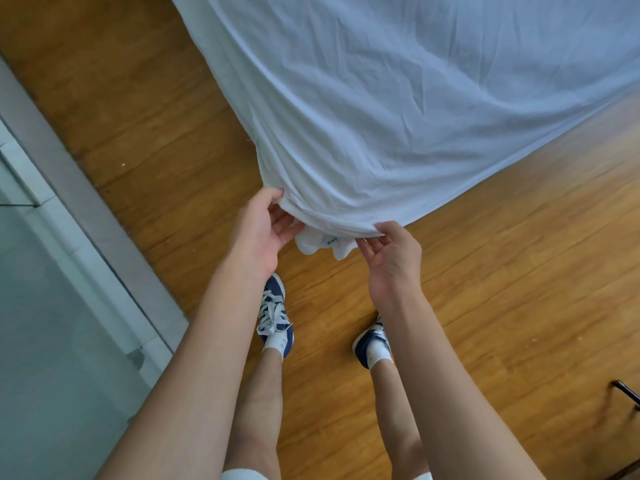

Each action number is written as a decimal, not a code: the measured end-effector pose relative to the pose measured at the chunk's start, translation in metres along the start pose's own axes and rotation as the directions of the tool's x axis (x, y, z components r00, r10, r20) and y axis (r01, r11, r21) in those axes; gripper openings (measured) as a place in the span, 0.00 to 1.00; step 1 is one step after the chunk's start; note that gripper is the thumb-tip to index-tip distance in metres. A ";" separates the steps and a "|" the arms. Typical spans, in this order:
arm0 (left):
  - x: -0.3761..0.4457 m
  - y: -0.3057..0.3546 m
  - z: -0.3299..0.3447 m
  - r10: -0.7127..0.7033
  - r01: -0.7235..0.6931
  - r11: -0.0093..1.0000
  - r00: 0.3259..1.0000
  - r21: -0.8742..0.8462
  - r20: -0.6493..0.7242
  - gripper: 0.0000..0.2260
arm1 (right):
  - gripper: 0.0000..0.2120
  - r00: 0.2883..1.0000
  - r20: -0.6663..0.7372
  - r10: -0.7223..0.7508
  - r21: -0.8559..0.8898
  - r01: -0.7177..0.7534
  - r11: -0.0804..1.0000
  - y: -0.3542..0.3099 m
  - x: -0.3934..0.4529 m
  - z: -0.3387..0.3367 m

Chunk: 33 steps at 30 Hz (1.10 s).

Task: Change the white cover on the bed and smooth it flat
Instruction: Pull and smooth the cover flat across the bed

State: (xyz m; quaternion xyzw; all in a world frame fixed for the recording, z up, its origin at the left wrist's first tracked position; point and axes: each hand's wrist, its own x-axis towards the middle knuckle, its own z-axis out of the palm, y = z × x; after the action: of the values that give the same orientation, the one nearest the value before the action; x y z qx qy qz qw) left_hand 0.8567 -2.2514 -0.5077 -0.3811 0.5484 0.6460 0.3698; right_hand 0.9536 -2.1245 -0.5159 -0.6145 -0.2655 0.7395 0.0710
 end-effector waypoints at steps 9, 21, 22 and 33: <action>-0.005 0.000 0.027 0.094 -0.072 0.990 0.977 0.118 -0.193 0.12 | 0.08 0.993 -0.088 -0.077 -0.182 0.060 0.981 0.007 -0.024 0.026; -0.001 -0.010 0.008 0.082 -0.082 0.997 0.994 0.000 0.078 0.19 | 0.11 0.993 -0.048 -0.106 -0.107 0.101 0.989 0.014 -0.033 0.034; -0.003 -0.008 0.008 0.091 -0.090 0.996 0.991 -0.011 0.101 0.20 | 0.12 0.995 -0.032 -0.099 -0.092 0.095 0.991 0.014 -0.033 0.036; -0.029 0.006 0.023 0.284 -0.118 0.897 0.892 -0.425 0.351 0.20 | 0.17 0.905 0.388 -0.171 0.077 0.153 0.985 -0.022 -0.045 0.048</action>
State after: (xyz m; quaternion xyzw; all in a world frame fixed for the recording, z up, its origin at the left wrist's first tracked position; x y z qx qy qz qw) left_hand 0.8616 -2.2308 -0.4769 -0.2454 0.3564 0.8425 0.3208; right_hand 0.9134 -2.1396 -0.4609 -0.4275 -0.3080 0.8450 0.0911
